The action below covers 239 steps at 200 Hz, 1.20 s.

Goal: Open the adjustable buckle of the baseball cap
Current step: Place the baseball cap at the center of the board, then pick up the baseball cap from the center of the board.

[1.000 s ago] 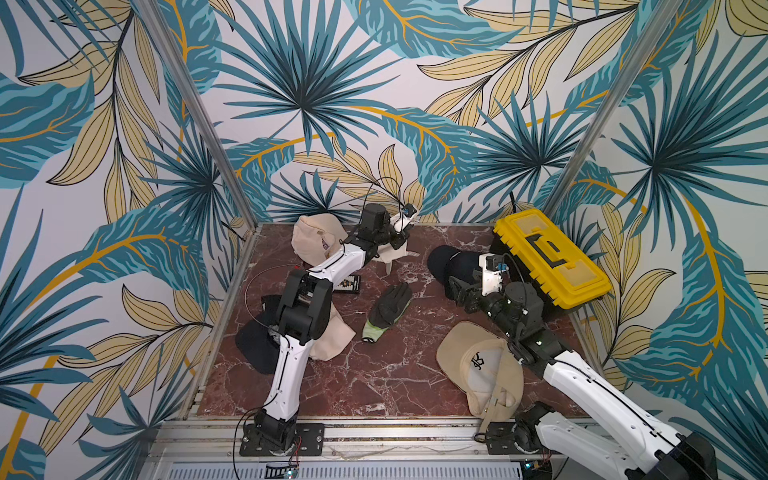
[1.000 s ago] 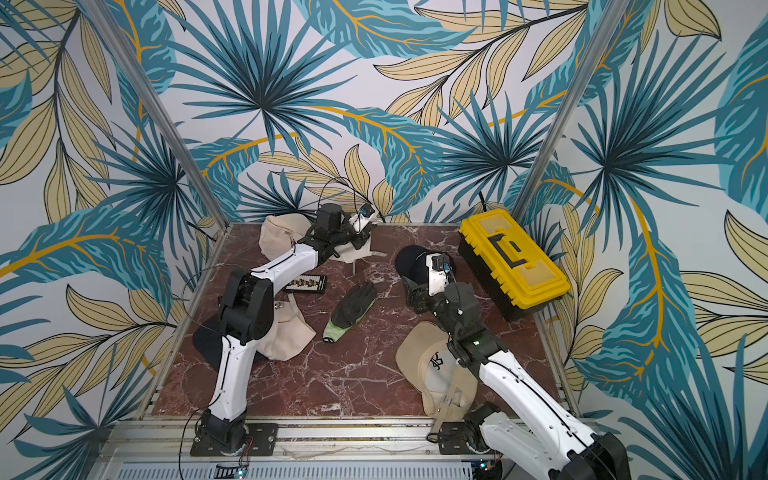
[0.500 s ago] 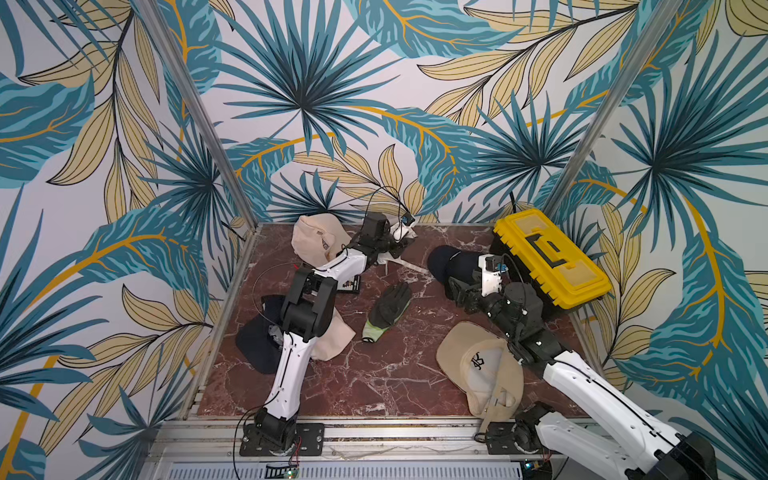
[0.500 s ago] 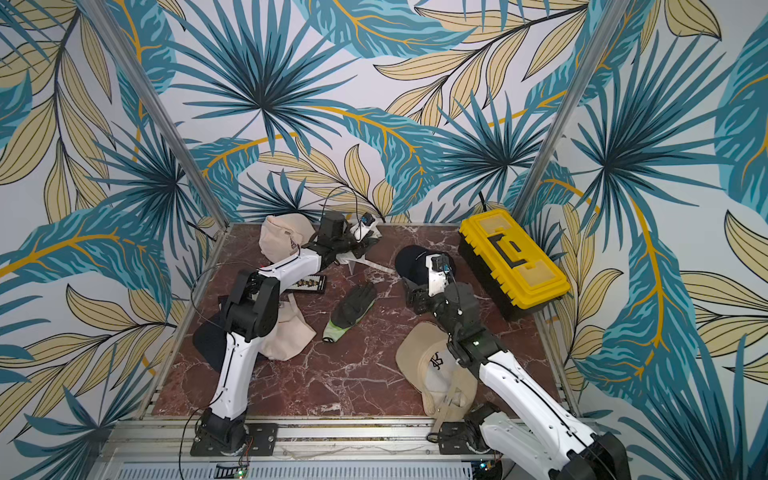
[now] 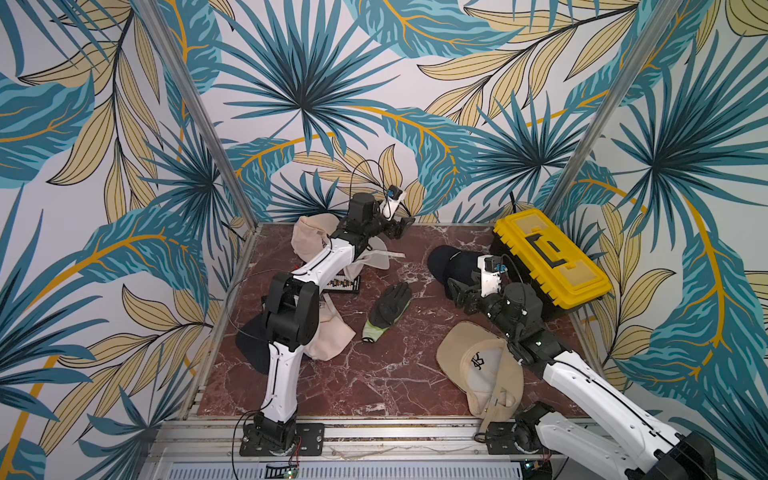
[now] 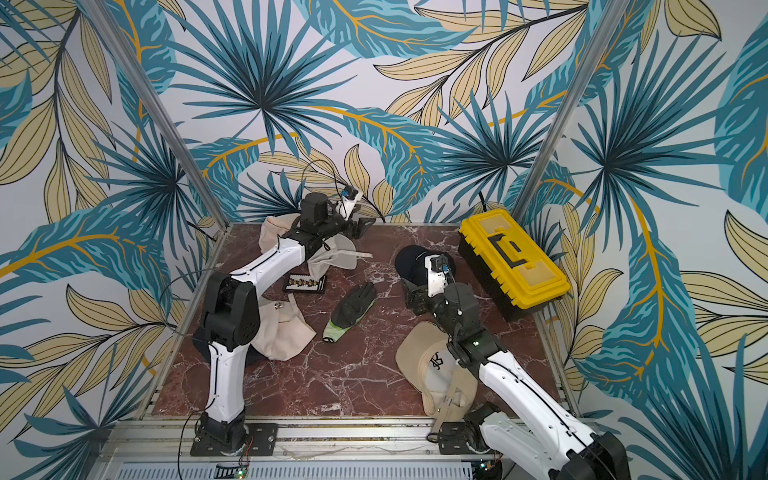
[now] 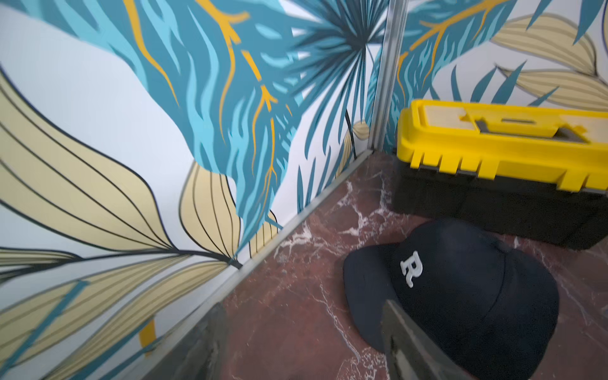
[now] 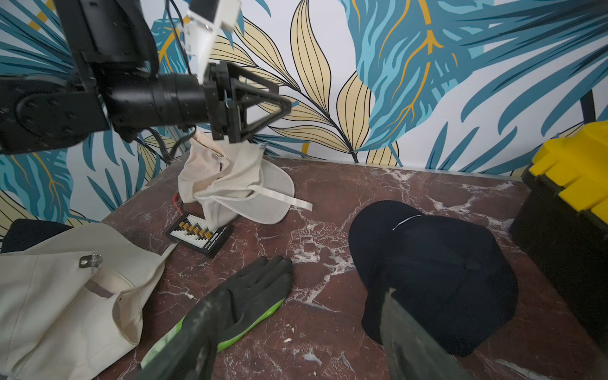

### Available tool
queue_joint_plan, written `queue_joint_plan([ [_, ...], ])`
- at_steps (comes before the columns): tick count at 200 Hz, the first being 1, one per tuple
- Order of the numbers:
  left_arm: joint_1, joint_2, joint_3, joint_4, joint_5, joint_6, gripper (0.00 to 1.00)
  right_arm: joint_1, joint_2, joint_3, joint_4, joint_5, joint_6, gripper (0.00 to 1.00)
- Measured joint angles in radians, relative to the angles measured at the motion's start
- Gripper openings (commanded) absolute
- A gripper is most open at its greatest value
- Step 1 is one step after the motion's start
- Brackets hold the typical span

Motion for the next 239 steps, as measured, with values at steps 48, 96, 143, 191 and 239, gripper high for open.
queue_joint_plan([
  [48, 0.062, -0.135, -0.06, 0.027, -0.123, -0.24, 0.69, 0.0, 0.021, 0.0, 0.009, -0.026, 0.005, 0.77],
  [96, 0.221, -0.231, -0.283, 0.017, -0.22, -0.387, 0.68, 0.0, 0.031, 0.003, -0.003, -0.082, 0.014, 0.76],
  [143, 0.334, -0.262, -0.403, -0.007, -0.309, -0.409, 0.67, 0.0, 0.108, 0.064, -0.082, -0.113, 0.042, 0.74],
  [191, 0.431, -0.227, -0.332, -0.103, -0.382, -0.352, 0.74, 0.0, 0.12, 0.076, -0.104, -0.142, 0.056, 0.74],
  [239, 0.5, -0.063, -0.103, -0.251, -0.38, -0.216, 0.75, 0.0, 0.121, 0.08, -0.104, -0.15, 0.085, 0.74],
])
